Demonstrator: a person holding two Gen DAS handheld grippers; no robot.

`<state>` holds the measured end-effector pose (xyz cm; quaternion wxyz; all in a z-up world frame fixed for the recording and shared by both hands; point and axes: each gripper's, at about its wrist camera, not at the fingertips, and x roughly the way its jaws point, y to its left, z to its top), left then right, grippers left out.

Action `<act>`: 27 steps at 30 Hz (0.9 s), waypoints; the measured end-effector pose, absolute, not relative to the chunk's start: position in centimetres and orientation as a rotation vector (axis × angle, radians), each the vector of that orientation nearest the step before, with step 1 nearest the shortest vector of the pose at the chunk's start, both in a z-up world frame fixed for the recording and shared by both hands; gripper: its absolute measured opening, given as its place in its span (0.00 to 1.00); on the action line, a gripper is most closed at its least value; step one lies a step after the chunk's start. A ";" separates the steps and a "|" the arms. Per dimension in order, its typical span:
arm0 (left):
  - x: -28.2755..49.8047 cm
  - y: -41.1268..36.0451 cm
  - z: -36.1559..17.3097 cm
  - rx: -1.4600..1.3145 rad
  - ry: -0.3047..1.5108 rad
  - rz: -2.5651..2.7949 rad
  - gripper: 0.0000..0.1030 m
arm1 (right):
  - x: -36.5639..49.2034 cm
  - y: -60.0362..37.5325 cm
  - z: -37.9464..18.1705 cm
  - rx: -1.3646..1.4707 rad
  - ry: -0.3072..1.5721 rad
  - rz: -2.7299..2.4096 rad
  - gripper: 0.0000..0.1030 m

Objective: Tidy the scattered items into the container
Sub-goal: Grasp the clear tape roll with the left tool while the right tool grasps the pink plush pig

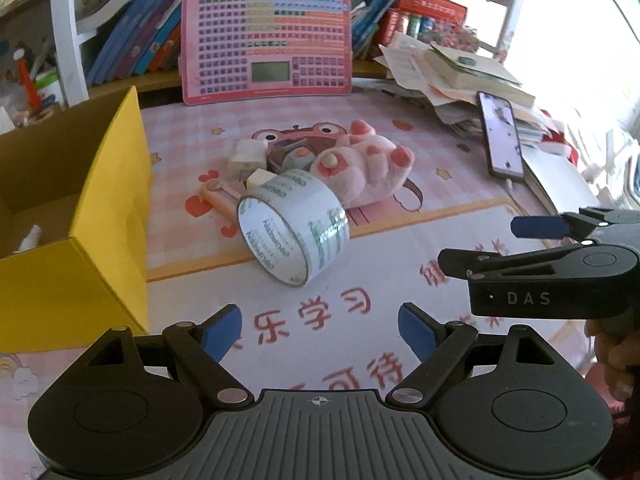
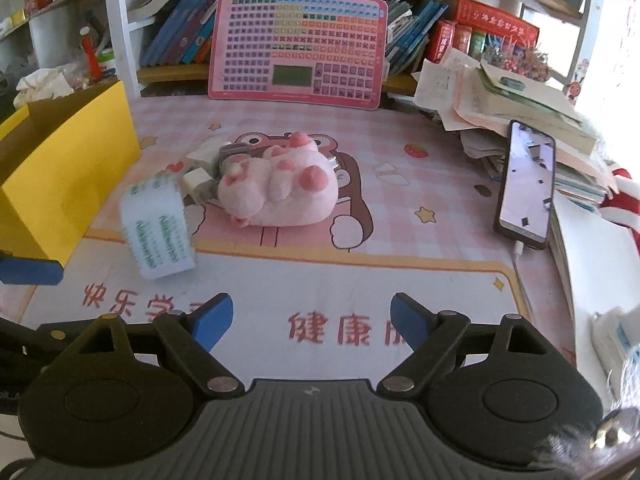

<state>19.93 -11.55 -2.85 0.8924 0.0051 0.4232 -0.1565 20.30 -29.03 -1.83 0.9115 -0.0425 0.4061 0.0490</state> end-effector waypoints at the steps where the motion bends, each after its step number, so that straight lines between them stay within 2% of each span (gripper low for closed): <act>1: 20.3 -11.7 -3.0 0.004 0.882 -0.312 0.85 | 20.8 -29.2 -1.9 -0.085 0.838 0.107 0.84; 14: 24.8 -14.1 -3.9 -0.057 0.894 -0.213 0.84 | 28.2 -28.5 -2.5 -0.166 0.827 0.246 0.97; 22: 26.9 -15.7 -4.9 -0.006 0.909 -0.167 0.83 | 32.0 -27.4 -4.3 -0.185 0.862 0.337 0.98; 27: 27.6 -15.8 -5.2 -0.012 0.919 -0.144 0.66 | 34.0 -26.7 -5.2 -0.194 0.868 0.361 0.98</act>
